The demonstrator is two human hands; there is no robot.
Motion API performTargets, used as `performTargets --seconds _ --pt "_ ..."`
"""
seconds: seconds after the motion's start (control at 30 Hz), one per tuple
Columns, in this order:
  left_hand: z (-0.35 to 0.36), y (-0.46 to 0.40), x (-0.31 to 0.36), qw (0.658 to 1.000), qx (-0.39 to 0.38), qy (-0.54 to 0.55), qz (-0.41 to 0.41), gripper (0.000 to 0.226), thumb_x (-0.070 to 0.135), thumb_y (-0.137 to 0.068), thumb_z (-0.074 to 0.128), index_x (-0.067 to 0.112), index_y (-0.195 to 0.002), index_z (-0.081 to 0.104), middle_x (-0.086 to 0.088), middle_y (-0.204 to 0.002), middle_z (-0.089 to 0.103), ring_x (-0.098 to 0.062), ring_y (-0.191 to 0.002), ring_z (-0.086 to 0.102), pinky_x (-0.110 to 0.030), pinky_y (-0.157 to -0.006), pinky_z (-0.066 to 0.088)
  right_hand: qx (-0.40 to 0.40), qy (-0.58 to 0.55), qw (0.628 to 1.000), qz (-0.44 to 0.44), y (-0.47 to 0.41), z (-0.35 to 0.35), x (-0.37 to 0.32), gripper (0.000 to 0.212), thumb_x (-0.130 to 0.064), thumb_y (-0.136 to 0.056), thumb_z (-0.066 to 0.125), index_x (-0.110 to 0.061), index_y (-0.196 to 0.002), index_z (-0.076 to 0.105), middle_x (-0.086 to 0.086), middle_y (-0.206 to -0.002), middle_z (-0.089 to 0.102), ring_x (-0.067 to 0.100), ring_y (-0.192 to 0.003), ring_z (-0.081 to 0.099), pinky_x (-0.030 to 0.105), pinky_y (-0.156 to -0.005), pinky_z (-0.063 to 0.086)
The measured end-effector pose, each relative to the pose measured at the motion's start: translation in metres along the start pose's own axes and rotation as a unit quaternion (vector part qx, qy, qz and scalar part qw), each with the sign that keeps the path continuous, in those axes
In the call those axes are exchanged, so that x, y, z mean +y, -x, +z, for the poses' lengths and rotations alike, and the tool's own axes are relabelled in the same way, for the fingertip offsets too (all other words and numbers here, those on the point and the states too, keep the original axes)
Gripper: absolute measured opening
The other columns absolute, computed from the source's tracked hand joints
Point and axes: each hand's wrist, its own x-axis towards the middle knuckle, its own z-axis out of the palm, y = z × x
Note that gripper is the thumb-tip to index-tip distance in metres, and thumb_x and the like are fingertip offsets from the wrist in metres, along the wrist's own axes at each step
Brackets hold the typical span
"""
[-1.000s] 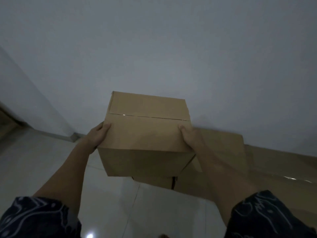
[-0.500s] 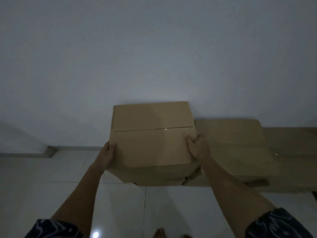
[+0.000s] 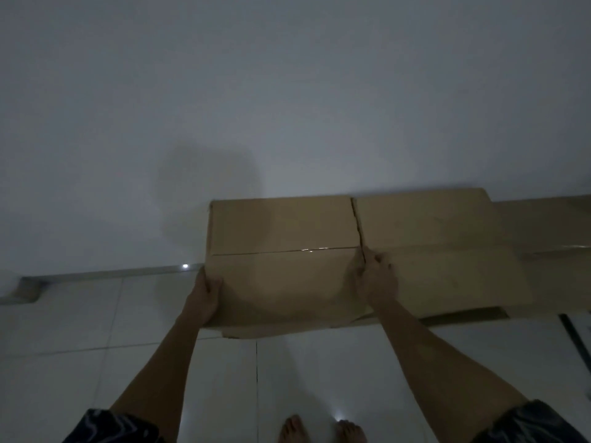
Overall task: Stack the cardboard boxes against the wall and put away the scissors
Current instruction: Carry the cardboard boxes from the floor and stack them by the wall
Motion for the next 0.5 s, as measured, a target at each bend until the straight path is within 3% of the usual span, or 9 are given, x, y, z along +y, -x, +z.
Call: performTargets --seconds 0.1,0.2,0.27,0.33,0.43,0.5 --pt "0.005 0.002 0.006 0.998 0.040 -0.049 -0.011 0.070 0.048 -0.099 0.037 0.013 -0.154 0.012 -0.021 -0.151 0.037 -0.043 -0.133 0.041 -0.051 -0.110 0.033 -0.019 -0.006 1.000 -0.008 -0.003 0.001 0.001 0.057 -0.029 -0.098 0.050 -0.038 -0.152 0.032 0.014 -0.140 0.043 0.037 -0.121 0.044 0.039 -0.099 0.037" --pt "0.013 0.019 0.023 0.981 0.094 -0.167 -0.003 0.070 0.037 -0.098 0.043 0.013 -0.154 0.009 -0.014 -0.159 0.018 -0.040 -0.141 0.027 -0.056 -0.112 0.026 -0.048 -0.037 0.998 -0.019 0.003 -0.010 0.003 0.056 -0.035 -0.097 0.053 -0.037 -0.150 0.036 0.013 -0.139 0.041 0.038 -0.122 0.044 0.041 -0.102 0.037" --pt "0.019 0.032 0.040 0.957 0.128 -0.253 0.057 0.067 0.034 -0.097 0.045 0.012 -0.153 0.017 -0.015 -0.158 0.020 -0.038 -0.143 0.023 -0.054 -0.111 0.024 -0.068 -0.051 0.995 -0.048 0.014 -0.025 0.006 0.059 -0.042 -0.094 0.053 -0.033 -0.150 0.037 0.015 -0.137 0.042 0.040 -0.121 0.045 0.043 -0.102 0.041" --pt "0.026 0.043 0.068 0.935 0.059 -0.312 0.158 0.060 0.037 -0.095 0.044 0.010 -0.147 0.032 -0.017 -0.152 0.034 -0.036 -0.137 0.034 -0.049 -0.109 0.032 -0.077 -0.050 0.994 -0.060 0.023 -0.045 0.013 0.066 -0.054 -0.091 0.049 -0.033 -0.151 0.034 0.016 -0.138 0.045 0.041 -0.123 0.046 0.044 -0.102 0.042" --pt "0.042 0.073 0.126 0.907 -0.120 -0.320 0.247 0.051 0.040 -0.096 0.042 0.013 -0.138 0.049 -0.012 -0.145 0.047 -0.026 -0.130 0.047 -0.033 -0.108 0.035 -0.063 -0.018 0.997 -0.040 0.039 -0.090 0.042 0.066 -0.046 -0.096 0.052 -0.028 -0.155 0.027 0.018 -0.148 0.038 0.041 -0.131 0.042 0.044 -0.105 0.039" --pt "0.058 0.094 0.168 0.897 -0.133 -0.310 0.286 0.044 0.031 -0.096 0.052 0.017 -0.138 0.049 -0.008 -0.137 0.056 -0.024 -0.123 0.053 -0.029 -0.103 0.037 -0.043 -0.007 0.999 -0.019 0.051 -0.125 0.071 0.067 -0.047 -0.096 0.052 -0.029 -0.155 0.026 0.016 -0.152 0.034 0.039 -0.135 0.039 0.046 -0.108 0.037"
